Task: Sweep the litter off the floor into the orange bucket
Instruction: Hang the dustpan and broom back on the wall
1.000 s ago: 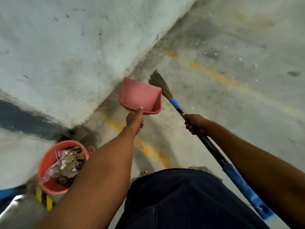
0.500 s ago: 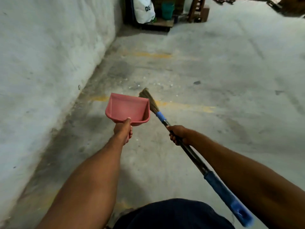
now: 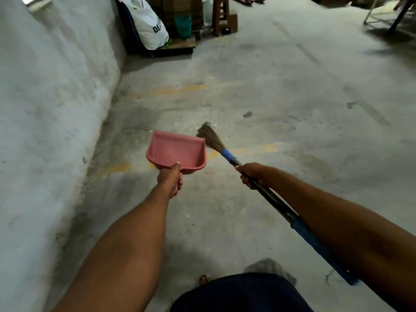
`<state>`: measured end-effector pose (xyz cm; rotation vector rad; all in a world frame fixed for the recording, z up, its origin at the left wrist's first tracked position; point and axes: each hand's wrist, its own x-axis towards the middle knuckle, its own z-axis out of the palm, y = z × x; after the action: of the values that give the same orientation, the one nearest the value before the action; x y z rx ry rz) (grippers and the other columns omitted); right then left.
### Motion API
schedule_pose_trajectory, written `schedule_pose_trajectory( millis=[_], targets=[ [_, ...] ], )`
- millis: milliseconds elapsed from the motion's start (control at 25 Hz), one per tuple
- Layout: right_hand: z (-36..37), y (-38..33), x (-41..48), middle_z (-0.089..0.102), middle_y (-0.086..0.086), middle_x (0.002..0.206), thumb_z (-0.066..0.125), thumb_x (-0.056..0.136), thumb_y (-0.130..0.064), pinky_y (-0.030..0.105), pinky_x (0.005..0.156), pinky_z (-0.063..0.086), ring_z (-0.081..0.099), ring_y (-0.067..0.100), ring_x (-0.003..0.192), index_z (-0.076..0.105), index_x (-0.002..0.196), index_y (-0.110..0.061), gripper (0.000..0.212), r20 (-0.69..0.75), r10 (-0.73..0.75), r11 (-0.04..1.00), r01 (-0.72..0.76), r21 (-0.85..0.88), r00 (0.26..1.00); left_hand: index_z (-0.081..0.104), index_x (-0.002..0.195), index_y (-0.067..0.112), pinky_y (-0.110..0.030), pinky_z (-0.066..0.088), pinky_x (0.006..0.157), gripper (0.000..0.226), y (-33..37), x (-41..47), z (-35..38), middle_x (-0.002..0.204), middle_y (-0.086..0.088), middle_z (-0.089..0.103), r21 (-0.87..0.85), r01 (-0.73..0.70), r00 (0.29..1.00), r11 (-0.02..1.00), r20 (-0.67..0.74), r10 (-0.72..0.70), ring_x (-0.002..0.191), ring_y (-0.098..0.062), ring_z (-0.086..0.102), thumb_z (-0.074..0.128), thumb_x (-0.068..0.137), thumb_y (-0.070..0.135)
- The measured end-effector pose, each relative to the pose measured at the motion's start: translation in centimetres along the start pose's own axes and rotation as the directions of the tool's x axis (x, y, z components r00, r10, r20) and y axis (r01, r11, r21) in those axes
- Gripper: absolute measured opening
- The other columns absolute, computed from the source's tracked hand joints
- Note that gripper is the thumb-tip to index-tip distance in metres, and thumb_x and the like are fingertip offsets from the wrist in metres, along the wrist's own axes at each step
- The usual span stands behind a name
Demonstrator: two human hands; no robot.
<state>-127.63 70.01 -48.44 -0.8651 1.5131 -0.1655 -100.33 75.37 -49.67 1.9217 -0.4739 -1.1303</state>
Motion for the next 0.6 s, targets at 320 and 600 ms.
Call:
schedule_pose_trajectory(
  millis=[320, 600],
  targets=[
    [2.4, -9.4, 5.6, 0.040, 0.000, 0.063, 0.050, 0.108, -0.032, 0.013, 0.033, 0.031, 0.038, 0.004, 0.030, 0.045, 0.086, -0.012, 0.030, 0.045, 0.000, 0.995, -0.004, 0.102, 0.999, 0.060, 0.078, 0.009, -0.015, 0.033, 0.037, 0.034, 7.0, 7.9, -0.8, 0.053, -0.002, 0.050, -0.045, -0.006, 1.000, 0.999, -0.014, 0.005, 0.034, -0.011, 0.040, 0.058, 0.100, 0.034],
    [-1.0, -21.2, 15.6, 0.044, 0.000, 0.064, 0.048, 0.109, -0.031, 0.016, 0.034, 0.036, 0.040, 0.004, 0.033, 0.048, 0.092, -0.009, 0.027, 0.152, 0.002, 0.998, -0.011, 0.060, 0.988, 0.060, 0.079, 0.009, -0.015, 0.033, 0.036, 0.033, 12.4, 18.4, 3.6, 0.059, -0.003, 0.053, -0.081, 0.040, 0.995, 0.996, -0.087, -0.047, 0.034, -0.009, 0.041, 0.059, 0.099, 0.036]
  ],
)
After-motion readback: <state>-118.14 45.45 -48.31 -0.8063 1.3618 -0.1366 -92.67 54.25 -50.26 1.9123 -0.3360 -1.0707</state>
